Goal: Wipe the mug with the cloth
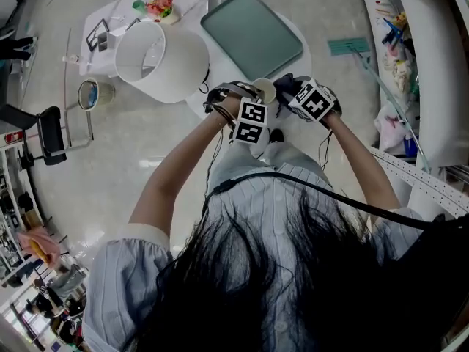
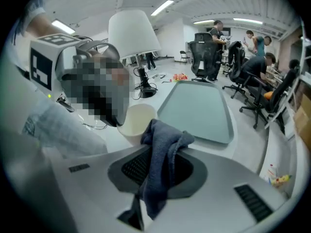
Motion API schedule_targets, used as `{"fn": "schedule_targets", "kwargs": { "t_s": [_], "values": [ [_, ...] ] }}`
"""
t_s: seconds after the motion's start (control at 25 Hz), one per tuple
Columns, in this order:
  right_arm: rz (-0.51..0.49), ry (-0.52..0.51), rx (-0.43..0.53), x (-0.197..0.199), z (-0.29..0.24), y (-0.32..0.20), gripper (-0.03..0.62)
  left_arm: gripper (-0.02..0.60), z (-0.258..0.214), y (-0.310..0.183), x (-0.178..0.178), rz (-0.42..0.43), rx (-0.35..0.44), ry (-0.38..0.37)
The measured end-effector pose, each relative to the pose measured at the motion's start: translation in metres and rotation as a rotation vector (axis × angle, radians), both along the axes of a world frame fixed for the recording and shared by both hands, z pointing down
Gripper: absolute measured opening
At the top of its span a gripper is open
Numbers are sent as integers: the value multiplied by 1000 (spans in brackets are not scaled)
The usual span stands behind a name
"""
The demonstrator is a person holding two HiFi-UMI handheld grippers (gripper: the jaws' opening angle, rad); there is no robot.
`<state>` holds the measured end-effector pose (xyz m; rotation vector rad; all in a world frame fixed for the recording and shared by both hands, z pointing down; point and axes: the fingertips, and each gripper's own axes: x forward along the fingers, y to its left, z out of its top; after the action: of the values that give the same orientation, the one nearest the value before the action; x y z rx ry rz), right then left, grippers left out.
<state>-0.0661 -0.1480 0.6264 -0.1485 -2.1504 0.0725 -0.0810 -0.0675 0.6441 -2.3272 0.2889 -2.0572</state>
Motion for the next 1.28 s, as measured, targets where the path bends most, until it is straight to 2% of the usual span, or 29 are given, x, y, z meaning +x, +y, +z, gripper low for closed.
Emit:
{"fn": "schedule_targets", "kwargs": {
  "t_s": [0.12,0.2,0.32,0.48,0.64,0.84,1.0,1.16,1.28],
  "values": [
    [-30,17,13,0,-4,4,86,41,0,0,1,-2,18,5],
    [1,15,4,3,-3,5,86,42,0,-2,1,-52,40,18],
    [98,-15,-32,8,-2,3,86,43,-6,-2,-2,-221,44,79],
    [247,-80,-108,15,-9,0,86,43,-25,-5,2,-449,63,235],
    [328,-142,-148,21,-21,0,86,43,-49,-12,6,-667,110,378],
    [304,-191,-147,25,-40,8,86,42,-74,-12,6,-928,168,548],
    [289,-215,-141,31,-53,13,86,41,-88,-7,2,-1099,239,631],
    [304,-251,-168,35,-62,22,86,41,-98,6,-4,-1281,274,721],
    [309,-270,-184,36,-66,32,86,41,-102,20,-8,-1378,312,763]
  ]
}}
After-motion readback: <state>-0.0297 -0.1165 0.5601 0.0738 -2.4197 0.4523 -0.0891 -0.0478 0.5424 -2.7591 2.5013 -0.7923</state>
